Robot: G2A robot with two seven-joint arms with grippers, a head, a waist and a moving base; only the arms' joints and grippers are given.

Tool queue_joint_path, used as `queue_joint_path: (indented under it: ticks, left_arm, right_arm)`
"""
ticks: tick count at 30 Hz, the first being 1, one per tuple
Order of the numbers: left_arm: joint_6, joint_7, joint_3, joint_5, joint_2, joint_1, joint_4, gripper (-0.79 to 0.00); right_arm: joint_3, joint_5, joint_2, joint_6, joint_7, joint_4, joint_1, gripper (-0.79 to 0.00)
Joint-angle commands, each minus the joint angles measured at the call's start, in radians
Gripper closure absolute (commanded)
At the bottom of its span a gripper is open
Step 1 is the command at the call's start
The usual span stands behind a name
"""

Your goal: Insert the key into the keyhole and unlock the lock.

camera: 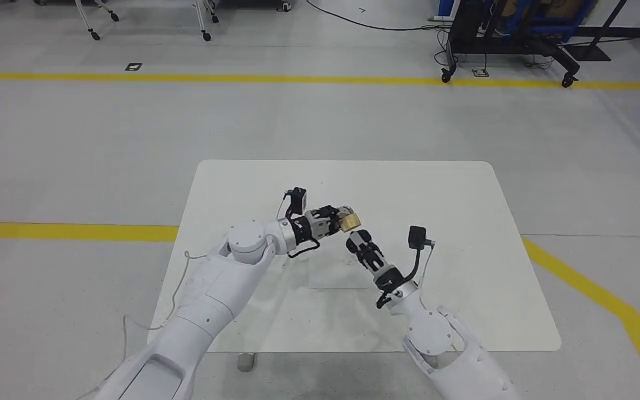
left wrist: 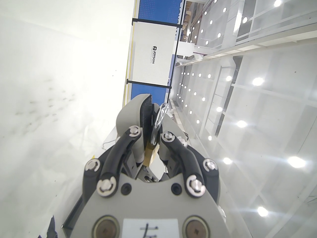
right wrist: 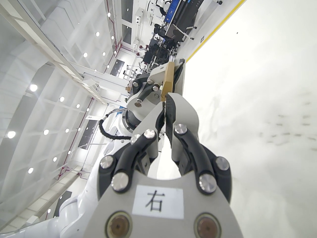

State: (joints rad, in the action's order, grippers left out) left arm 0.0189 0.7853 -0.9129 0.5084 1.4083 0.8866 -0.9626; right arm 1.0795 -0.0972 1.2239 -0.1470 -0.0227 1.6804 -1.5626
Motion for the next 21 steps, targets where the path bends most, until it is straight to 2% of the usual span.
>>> queue_joint_path:
  ticks: [1,10,11,12,13,21]
  left_arm:
    - [0.004,0.003,-0.001,-0.001,0.001,0.0,0.001,0.0]
    - [0.007,0.031,-0.001,-0.005,0.004,-0.006,0.01,0.0]
    - [0.009,0.028,-0.004,-0.001,0.004,-0.006,0.012,0.0]
    - [0.01,0.026,-0.007,0.004,0.005,-0.006,0.014,0.0]
    - [0.01,0.025,-0.01,0.006,0.005,-0.006,0.015,0.0]
    - [0.005,0.017,-0.025,0.014,0.005,-0.004,0.018,0.0]
  right_arm:
    - [0.003,0.012,0.002,-0.007,-0.004,-0.006,0.001,0.0]
    - [0.023,0.047,0.007,-0.032,0.014,-0.021,0.008,0.0]
    - [0.023,0.046,0.007,-0.036,0.023,-0.021,0.009,-0.095]
    - [0.025,0.046,0.008,-0.038,0.029,-0.023,0.011,-0.382]
    - [0.026,0.048,0.008,-0.043,0.033,-0.022,0.011,-0.785]
    - [0.044,0.138,0.008,-0.131,0.131,-0.034,0.01,-0.785]
